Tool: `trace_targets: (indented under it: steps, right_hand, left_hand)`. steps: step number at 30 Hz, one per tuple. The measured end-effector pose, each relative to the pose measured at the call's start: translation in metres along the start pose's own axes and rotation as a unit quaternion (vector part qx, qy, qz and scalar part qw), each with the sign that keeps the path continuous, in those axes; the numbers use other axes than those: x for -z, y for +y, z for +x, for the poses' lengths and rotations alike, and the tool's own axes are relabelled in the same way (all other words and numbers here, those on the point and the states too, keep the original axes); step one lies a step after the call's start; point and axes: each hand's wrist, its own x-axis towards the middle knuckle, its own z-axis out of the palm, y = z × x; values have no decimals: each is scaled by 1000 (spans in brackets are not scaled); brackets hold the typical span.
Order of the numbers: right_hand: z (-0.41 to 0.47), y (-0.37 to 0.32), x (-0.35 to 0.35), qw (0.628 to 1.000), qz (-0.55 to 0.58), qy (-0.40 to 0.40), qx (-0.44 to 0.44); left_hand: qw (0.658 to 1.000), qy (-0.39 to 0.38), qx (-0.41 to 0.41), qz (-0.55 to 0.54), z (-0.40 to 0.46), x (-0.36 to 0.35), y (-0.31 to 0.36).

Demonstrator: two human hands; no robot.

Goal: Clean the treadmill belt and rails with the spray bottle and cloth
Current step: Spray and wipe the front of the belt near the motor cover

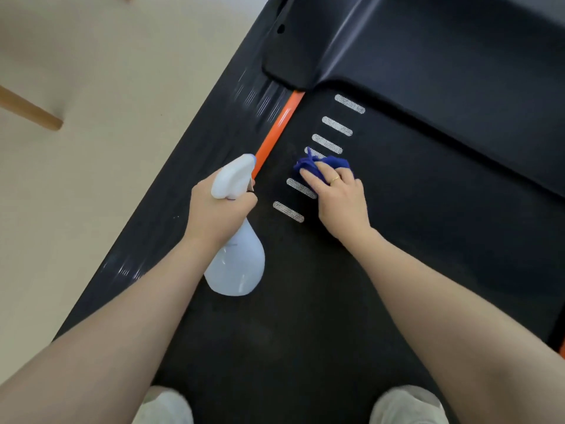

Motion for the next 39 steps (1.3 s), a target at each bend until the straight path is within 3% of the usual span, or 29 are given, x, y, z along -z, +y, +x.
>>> trace_targets:
  steps: [3, 6, 9, 15, 19, 23, 26, 28, 30, 32, 35, 36, 39]
  right_hand:
    - [5, -32, -11, 992, 63, 30, -103]
    - [-7, -56, -21, 997, 73, 8, 11]
    - [10, -38, -22, 993, 41, 3, 115]
    - [67, -17, -27, 994, 51, 84, -49]
    - [18, -54, -40, 992, 95, 55, 58]
    - [27, -40, -37, 988, 48, 23, 146]
    - [58, -17, -29, 995, 23, 94, -5]
    - [49, -37, -31, 990, 41, 106, -80]
    - [21, -68, -38, 993, 85, 70, -39]
    - [-7, -81, -41, 993, 97, 23, 60]
    - [4, -55, -30, 982, 46, -5, 183]
    - [16, -43, -26, 984, 18, 0, 177]
    - [41, -21, -19, 998, -1, 55, 4]
  left_hand:
    - [1000, 7, 7, -7, 6, 0, -5]
    - [1000, 15, 12, 1, 9, 3, -9]
    - [1000, 9, 5, -1, 7, 2, -8]
    - [999, 22, 14, -21, 8, 3, -10]
    - [999, 19, 14, -29, 6, 4, -9]
    - [999, 23, 0, -31, 2, 6, -7]
    - [999, 23, -2, -44, -1, 4, -8]
    - [999, 19, -7, -41, -2, 2, -8]
    - [999, 18, -10, -40, -3, 1, -7]
    - [999, 15, -16, -44, -5, 3, -5]
    - [999, 14, -23, -39, -7, 7, -7]
    - [999, 15, -19, -39, -8, 7, -7]
    - [999, 16, -8, -51, -9, 7, -7]
